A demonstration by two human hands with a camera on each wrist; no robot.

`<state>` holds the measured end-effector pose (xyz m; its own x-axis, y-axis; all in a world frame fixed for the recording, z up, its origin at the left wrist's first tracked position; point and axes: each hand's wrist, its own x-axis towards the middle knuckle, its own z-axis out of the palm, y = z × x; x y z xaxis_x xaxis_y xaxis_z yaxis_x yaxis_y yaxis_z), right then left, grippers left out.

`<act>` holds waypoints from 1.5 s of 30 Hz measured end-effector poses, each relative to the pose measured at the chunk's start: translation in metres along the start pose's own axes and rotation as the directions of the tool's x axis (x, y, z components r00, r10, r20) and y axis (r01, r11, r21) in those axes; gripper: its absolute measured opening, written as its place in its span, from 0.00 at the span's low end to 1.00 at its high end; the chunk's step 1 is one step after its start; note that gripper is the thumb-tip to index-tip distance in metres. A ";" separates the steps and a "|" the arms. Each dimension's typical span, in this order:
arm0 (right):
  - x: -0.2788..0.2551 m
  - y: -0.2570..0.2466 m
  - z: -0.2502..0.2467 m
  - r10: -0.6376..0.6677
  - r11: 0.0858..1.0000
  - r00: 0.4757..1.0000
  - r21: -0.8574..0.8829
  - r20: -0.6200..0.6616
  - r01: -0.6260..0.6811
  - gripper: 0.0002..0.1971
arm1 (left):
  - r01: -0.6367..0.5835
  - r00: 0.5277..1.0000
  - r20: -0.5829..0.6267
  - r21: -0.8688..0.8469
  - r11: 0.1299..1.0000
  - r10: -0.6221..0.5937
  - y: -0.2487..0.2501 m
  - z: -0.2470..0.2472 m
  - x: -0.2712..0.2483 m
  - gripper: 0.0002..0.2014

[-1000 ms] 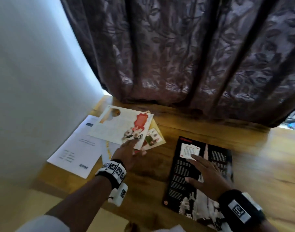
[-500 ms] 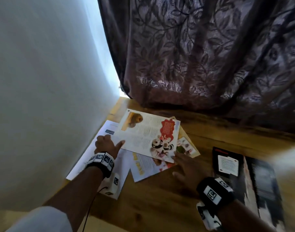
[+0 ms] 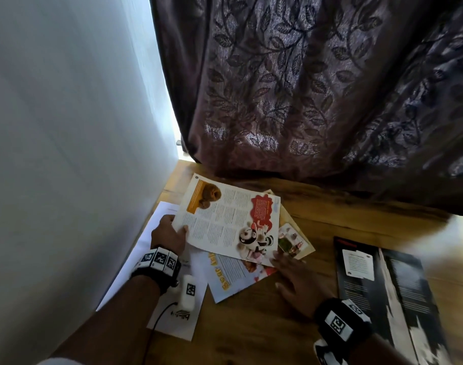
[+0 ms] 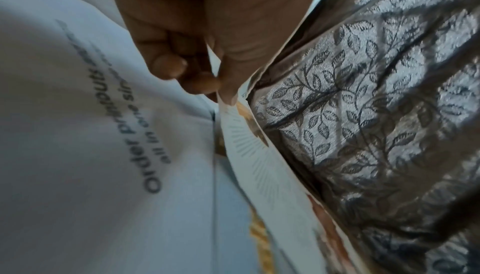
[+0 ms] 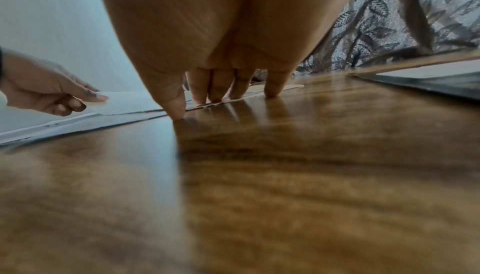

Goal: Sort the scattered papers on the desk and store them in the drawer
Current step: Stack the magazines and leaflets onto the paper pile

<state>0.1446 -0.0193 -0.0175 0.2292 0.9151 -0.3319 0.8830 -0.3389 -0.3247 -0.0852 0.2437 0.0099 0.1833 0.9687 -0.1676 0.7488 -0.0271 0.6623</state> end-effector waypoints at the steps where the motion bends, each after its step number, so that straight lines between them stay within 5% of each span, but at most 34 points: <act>1: 0.000 -0.001 -0.001 0.008 1.000 1.000 0.018 0.001 -0.008 0.33 | -0.023 1.000 0.001 -0.011 1.000 0.023 0.000 -0.001 0.001 0.17; 4: -0.003 -0.011 -0.012 0.064 0.977 0.990 0.210 -0.126 -0.036 0.28 | -0.012 1.000 0.004 -0.145 0.989 0.012 0.001 -0.002 0.001 0.10; 6: -0.005 -0.021 -0.022 0.151 0.931 0.949 0.362 -0.275 -0.043 0.14 | 0.041 0.999 0.045 -0.352 0.935 -0.027 0.004 -0.002 -0.002 0.08; 9: -0.007 -0.038 -0.036 0.302 0.787 0.943 0.596 -0.142 -0.162 0.10 | 0.192 0.962 0.272 -0.641 0.743 -0.014 0.021 -0.007 -0.016 0.07; 11: -0.004 -0.046 -0.041 0.341 0.524 0.940 0.824 0.028 -0.214 0.20 | 0.273 0.887 0.455 -0.660 0.700 0.082 0.035 -0.008 -0.034 0.06; 13: -0.002 -0.051 -0.043 0.337 0.200 0.933 0.959 0.123 -0.199 0.24 | 0.254 0.811 0.558 -0.611 0.750 0.180 0.045 -0.003 -0.052 0.10; 14: 0.000 -0.052 -0.042 0.342 0.073 0.934 0.988 0.104 -0.137 0.23 | 0.207 0.780 0.584 -0.579 0.788 0.224 0.048 0.002 -0.060 0.13; 16: 0.000 -0.045 -0.037 0.436 -0.020 0.899 0.999 -0.032 0.045 0.19 | 0.090 0.709 0.634 -0.515 0.852 0.309 0.053 0.015 -0.076 0.18; 20: -0.013 -0.019 -0.047 0.646 0.048 0.747 0.985 -0.155 0.163 0.17 | -0.110 0.598 0.672 -0.470 0.876 0.436 0.064 0.042 -0.110 0.20; 24: -0.050 0.034 -0.057 0.661 0.198 0.714 0.972 -0.228 0.127 0.17 | 0.196 0.737 0.603 -0.624 0.757 0.306 0.077 0.057 -0.127 0.16; 26: -0.075 0.057 -0.060 0.599 0.202 0.765 0.969 -0.238 0.143 0.22 | 0.156 0.822 0.514 -0.617 0.771 0.246 0.075 0.064 -0.122 0.11; 28: -0.103 0.083 -0.062 0.585 0.203 0.784 0.973 -0.208 0.107 0.30 | 0.120 0.802 0.542 -0.558 0.821 0.251 0.084 0.075 -0.126 0.09; 31: -0.137 0.114 -0.059 0.569 0.238 0.805 0.970 -0.171 0.038 0.15 | 0.025 0.672 0.640 -0.523 0.852 0.373 0.107 0.097 -0.143 0.09; 33: -0.153 0.131 -0.055 0.544 0.332 0.815 0.943 -0.201 0.011 0.14 | -0.094 0.515 0.707 -0.515 0.852 0.484 0.123 0.114 -0.160 0.18; 35: -0.166 0.146 -0.053 0.592 0.437 0.765 0.898 -0.253 -0.041 0.13 | -0.180 0.419 0.762 -0.464 0.867 0.495 0.134 0.136 -0.175 0.25; 36: -0.173 0.155 -0.052 0.644 0.465 0.711 0.882 -0.281 -0.073 0.11 | -0.252 0.426 0.767 -0.409 0.877 0.481 0.136 0.147 -0.181 0.26; 38: -0.184 0.174 -0.048 0.736 0.468 0.616 0.869 -0.282 -0.162 0.11 | -0.410 0.533 0.734 -0.211 0.887 0.421 0.141 0.162 -0.187 0.26; 40: -0.193 0.199 -0.042 0.766 0.480 0.584 0.843 -0.268 -0.242 0.13 | -0.545 0.613 0.671 -0.024 0.838 0.418 0.146 0.167 -0.194 0.31; 45: -0.205 0.225 -0.045 0.747 0.495 0.623 0.819 -0.231 -0.291 0.15 | -0.631 0.563 0.701 0.024 0.775 0.437 0.154 0.178 -0.207 0.37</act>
<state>0.3150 -0.2731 0.0173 0.8971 0.3675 -0.2451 0.0354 -0.6130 -0.7893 0.1060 -0.0052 0.0166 0.8772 0.3605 -0.3171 0.4799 -0.6385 0.6017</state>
